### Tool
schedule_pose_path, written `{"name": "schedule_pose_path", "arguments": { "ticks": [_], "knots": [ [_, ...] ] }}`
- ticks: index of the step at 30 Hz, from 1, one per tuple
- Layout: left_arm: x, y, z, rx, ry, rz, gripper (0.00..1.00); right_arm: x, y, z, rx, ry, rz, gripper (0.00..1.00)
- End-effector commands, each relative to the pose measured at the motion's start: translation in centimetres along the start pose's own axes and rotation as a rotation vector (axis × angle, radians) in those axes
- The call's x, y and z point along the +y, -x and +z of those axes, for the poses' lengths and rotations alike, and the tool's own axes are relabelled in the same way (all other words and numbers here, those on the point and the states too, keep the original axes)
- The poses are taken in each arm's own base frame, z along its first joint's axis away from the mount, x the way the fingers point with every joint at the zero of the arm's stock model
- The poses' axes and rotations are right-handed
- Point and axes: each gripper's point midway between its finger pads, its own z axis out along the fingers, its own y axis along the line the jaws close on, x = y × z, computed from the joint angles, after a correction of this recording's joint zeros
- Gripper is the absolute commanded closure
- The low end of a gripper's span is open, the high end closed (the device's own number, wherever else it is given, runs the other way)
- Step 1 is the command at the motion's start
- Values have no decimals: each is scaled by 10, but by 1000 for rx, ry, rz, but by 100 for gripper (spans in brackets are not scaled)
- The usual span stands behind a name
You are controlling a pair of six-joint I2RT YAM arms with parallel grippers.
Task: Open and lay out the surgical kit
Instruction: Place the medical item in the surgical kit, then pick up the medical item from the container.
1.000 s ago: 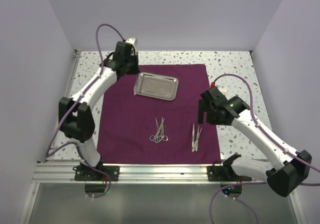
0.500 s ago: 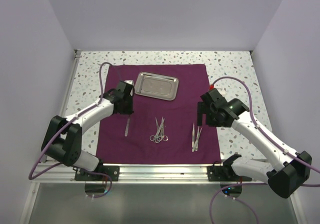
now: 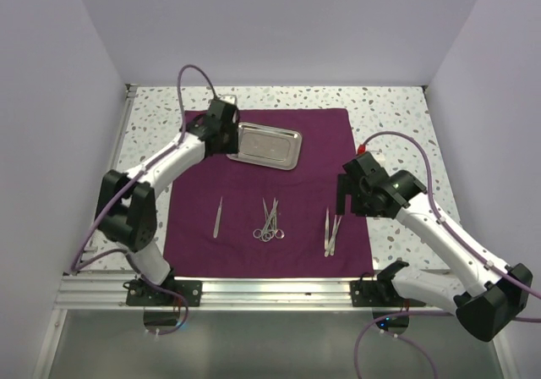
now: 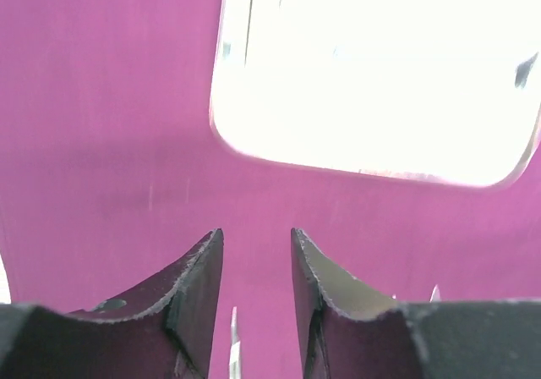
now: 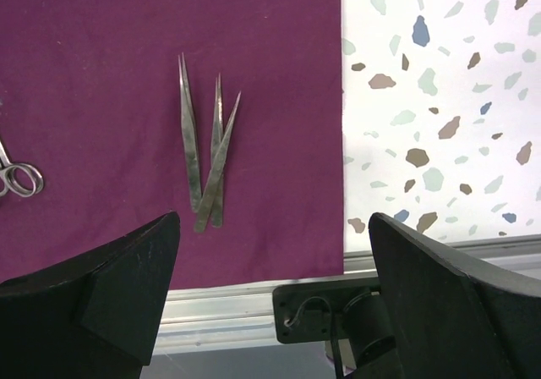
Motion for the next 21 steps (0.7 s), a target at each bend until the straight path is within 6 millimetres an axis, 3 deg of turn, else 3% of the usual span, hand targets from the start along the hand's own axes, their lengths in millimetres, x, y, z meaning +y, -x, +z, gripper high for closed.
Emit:
{"name": "schedule_pose_path", "arguments": {
  "ticks": [1, 2, 3, 4, 5, 6, 7, 8, 9, 10, 12, 13, 15, 21],
  "knots": [
    [-8, 66, 19, -108, 11, 44, 60, -9, 9, -11, -48, -33, 15, 2],
    [-10, 75, 25, -117, 7, 47, 60, -10, 10, -12, -51, -34, 11, 2],
    [-9, 74, 46, -89, 17, 51, 60, -11, 12, -14, -56, -38, 15, 2],
    [-15, 98, 46, -128, 4, 46, 61, -12, 13, -15, -58, -46, 11, 2],
    [-16, 104, 53, -126, 0, 43, 61, -13, 13, -15, -58, -51, 11, 2],
    [-16, 99, 76, -91, 9, 49, 62, -13, 16, -17, -64, -50, 15, 2],
    [-21, 119, 75, -124, -3, 46, 62, -15, 15, -18, -59, -61, 11, 2],
    [-24, 124, 82, -122, -11, 47, 62, -16, 16, -18, -58, -73, 8, 2],
    [-23, 116, 104, -88, -3, 52, 62, -16, 16, -18, -57, -76, 7, 2],
    [-28, 133, 102, -115, -14, 50, 62, -18, 15, -19, -52, -85, 3, 2],
    [-28, 129, 124, -84, -12, 51, 63, -21, 15, -17, -50, -101, 3, 2],
    [-31, 138, 124, -102, -19, 46, 63, -21, 14, -17, -49, -105, 5, 2],
    [-30, 135, 137, -88, -23, 42, 63, -22, 15, -16, -51, -117, 2, 2],
    [-30, 128, 150, -77, -25, 46, 64, -23, 18, -12, -39, -153, -8, 2]
  ]
}}
